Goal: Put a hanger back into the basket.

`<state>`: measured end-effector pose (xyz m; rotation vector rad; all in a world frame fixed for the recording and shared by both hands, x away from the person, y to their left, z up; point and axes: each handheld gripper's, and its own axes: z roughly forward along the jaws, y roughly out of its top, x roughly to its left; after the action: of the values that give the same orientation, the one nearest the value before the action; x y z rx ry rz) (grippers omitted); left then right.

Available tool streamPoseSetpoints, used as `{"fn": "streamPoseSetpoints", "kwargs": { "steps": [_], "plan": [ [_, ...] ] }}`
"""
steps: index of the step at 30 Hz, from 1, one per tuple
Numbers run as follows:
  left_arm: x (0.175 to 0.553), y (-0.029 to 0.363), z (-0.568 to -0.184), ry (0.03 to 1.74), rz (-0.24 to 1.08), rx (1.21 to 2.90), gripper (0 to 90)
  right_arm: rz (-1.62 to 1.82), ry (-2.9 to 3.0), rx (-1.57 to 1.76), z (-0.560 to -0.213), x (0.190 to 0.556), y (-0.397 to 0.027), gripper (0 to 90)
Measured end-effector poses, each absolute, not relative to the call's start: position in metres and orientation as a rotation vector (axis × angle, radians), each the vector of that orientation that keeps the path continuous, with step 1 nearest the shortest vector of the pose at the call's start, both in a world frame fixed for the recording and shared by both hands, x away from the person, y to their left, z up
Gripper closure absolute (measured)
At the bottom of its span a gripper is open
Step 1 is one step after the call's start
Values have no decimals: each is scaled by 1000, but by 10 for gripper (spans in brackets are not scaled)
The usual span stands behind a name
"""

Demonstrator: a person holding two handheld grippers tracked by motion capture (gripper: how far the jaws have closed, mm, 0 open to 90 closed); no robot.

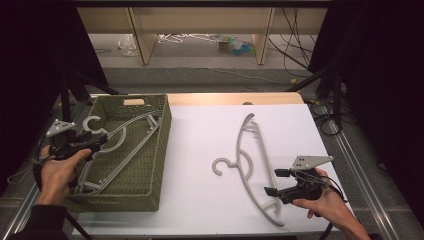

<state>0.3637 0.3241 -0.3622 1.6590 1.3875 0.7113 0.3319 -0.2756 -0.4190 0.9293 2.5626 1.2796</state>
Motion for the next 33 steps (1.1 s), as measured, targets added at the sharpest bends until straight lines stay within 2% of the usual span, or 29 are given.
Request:
{"fn": "streamPoseSetpoints", "kwargs": {
  "steps": [4, 7, 10, 11, 16, 27, 33],
  "plan": [
    [348, 304, -349, 1296, 692, 1646, 350, 1280, 2552, 939, -420, 332, -275, 222],
    [326, 269, -341, 1171, 620, 1649, 317, 1283, 2531, 968, -421, 332, -274, 209],
    [317, 249, -343, 1128, 593, 1657, 267, 1290, 2532, 967, -421, 332, -274, 201],
    [310, 229, -346, 1090, 567, 1678, 258, 1291, 2529, 969, -421, 332, -274, 200],
    [305, 190, -361, 965, 474, 1691, 233, 1303, 2495, 986, -424, 333, -273, 196],
    [296, 139, -391, 840, 441, 1730, 208, 1290, 2489, 998, -426, 332, -272, 194],
    [292, 126, -405, 779, 453, 1762, 197, 1284, 2519, 983, -429, 331, -268, 194]
  ]
}}
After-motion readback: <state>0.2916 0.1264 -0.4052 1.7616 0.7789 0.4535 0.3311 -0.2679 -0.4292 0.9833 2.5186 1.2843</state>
